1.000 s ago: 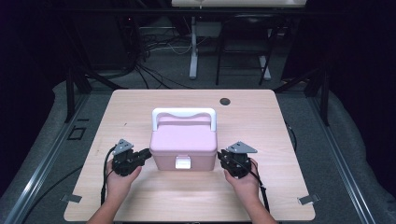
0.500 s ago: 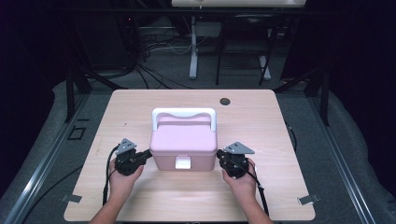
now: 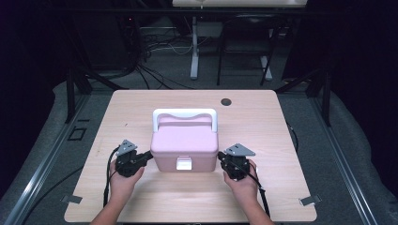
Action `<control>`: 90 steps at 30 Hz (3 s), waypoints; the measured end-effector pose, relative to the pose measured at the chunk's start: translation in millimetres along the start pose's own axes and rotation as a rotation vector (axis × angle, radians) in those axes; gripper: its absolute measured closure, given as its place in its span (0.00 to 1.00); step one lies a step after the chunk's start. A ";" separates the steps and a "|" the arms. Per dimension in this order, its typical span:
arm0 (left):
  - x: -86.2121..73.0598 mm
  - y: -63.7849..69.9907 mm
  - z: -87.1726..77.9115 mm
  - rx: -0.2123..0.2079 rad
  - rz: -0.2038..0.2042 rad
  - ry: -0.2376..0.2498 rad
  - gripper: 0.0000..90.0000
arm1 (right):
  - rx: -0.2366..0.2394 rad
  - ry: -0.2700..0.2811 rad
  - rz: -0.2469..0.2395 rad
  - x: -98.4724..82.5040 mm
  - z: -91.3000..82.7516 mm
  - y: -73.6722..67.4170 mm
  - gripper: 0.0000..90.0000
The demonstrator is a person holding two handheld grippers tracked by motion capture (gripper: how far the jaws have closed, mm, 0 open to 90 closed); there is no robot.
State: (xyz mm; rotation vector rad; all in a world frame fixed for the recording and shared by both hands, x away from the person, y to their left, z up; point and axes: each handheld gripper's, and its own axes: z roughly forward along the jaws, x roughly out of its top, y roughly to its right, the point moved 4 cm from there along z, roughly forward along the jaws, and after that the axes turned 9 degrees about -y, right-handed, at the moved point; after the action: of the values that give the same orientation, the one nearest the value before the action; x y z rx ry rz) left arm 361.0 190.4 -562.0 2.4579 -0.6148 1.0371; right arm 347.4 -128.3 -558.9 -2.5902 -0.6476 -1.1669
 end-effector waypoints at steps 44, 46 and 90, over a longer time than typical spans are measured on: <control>-14.6 17.8 -16.4 -0.028 0.041 -0.039 1.00 | 0.024 -0.042 -0.080 -15.0 -26.9 -9.4 1.00; -15.5 19.2 -17.1 -0.029 0.037 -0.039 1.00 | 0.023 -0.050 -0.084 -16.5 -29.3 -10.4 1.00; -37.9 50.1 -37.9 -0.089 0.094 -0.088 1.00 | 0.052 -0.079 -0.115 -47.1 -67.7 -20.9 1.00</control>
State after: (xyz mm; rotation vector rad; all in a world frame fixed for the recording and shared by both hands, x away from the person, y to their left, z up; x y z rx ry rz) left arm 288.9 177.8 -556.2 2.4276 -0.7942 0.9192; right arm 265.6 -149.6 -549.3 -2.5968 -0.8422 -1.0687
